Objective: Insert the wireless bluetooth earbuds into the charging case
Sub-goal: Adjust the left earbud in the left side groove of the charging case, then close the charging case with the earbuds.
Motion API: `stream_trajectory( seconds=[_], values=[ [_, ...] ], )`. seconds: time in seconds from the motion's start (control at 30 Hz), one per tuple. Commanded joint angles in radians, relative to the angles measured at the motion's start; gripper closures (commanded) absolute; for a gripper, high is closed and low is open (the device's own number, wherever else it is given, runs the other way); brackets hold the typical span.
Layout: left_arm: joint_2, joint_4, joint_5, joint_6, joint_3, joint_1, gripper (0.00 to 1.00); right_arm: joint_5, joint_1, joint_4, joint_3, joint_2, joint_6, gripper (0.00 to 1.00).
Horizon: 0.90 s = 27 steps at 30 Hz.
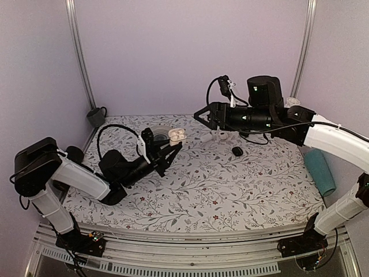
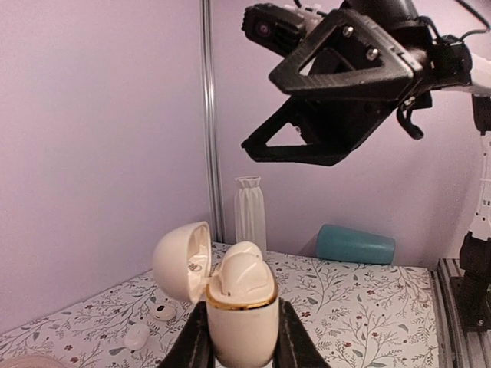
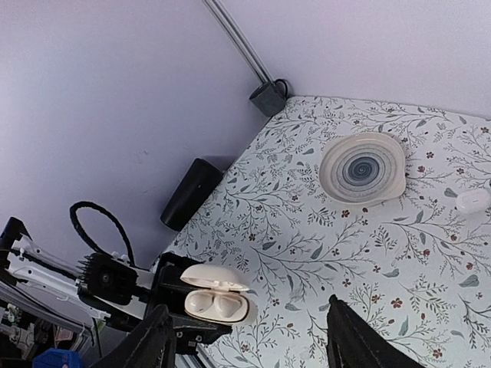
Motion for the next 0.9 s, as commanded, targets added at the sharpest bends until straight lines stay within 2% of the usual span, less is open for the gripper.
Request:
stream_trajectory(
  seconds=[0.0, 0.27, 0.53, 0.7, 0.87],
  values=[
    [-0.049, 0.020, 0.094, -0.044, -0.013, 0.011, 1.00, -0.190, -0.083, 0.167, -0.091, -0.043, -0.040, 0.33],
    [-0.145, -0.098, 0.127, -0.057, -0.010, 0.011, 1.00, -0.548, -0.187, 0.405, -0.205, -0.034, 0.023, 0.25],
    [-0.226, -0.158, 0.233, -0.077, -0.020, 0.011, 1.00, -0.844, -0.188, 0.725, -0.209, 0.087, 0.193, 0.21],
    [-0.238, -0.145, 0.300, -0.103, -0.016, 0.012, 1.00, -0.956, -0.175, 0.828, -0.187, 0.148, 0.273, 0.21],
    [-0.238, -0.105, 0.324, -0.140, -0.016, 0.020, 1.00, -1.015, -0.131, 0.832, -0.126, 0.182, 0.267, 0.21]
  ],
)
